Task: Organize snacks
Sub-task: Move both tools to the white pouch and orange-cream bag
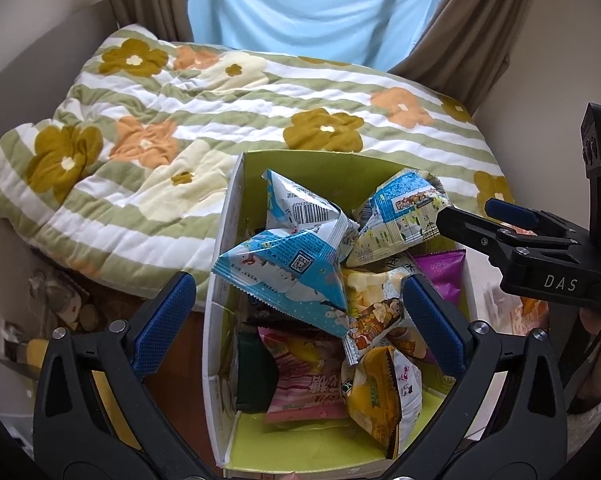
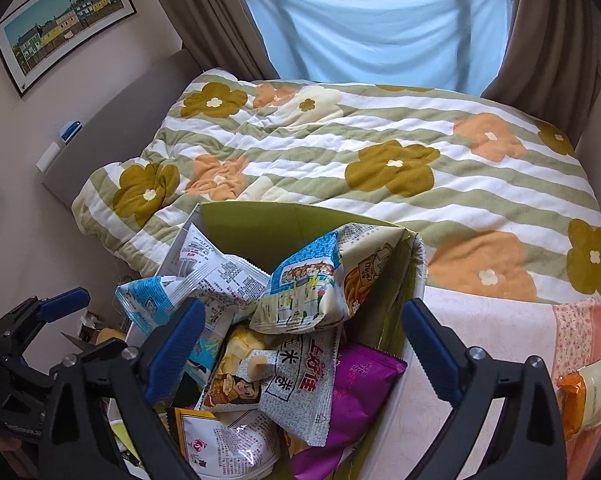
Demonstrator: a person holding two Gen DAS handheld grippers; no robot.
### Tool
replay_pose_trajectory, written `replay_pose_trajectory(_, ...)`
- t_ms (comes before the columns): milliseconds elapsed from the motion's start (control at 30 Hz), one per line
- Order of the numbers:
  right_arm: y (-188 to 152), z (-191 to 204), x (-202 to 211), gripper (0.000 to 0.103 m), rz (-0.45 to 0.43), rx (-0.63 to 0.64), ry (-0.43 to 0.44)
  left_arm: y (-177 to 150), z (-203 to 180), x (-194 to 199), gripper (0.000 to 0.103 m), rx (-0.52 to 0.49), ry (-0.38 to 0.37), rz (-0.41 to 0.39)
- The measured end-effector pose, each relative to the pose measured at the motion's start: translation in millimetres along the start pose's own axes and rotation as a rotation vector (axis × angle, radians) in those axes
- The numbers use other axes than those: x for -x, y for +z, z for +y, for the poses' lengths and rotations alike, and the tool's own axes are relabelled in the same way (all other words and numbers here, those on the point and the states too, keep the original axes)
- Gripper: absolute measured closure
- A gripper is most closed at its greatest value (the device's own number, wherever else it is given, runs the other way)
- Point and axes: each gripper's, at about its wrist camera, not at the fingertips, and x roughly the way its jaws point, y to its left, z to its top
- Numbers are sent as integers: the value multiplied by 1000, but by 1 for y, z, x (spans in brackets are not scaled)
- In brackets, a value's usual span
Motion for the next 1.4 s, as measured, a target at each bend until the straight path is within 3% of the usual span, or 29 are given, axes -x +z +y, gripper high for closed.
replay_pose_trajectory(300, -14, 5, 52, 5, -79, -33, -45, -2, -16, 31, 0, -55, -77, -51)
replay_pose_trajectory(533, -37, -25, 102, 5, -135, -104, -147, -1, -58, 35, 0, -140, -164, -54)
replay_pose_trajectory(767, -69, -72, 145, 5, -171, -135, -261, -9, -130, 32, 0, -231, -239, -47)
replay_pose_trajectory(1067, -106, -167, 184, 5, -166, -116, -306, -27, -245, 10, 0, -298, -239, -30)
replay_pose_trajectory(1400, -136, -266, 172, 5, -68, 3, -359, -60, -359, -65, 0, -438, -222, 85)
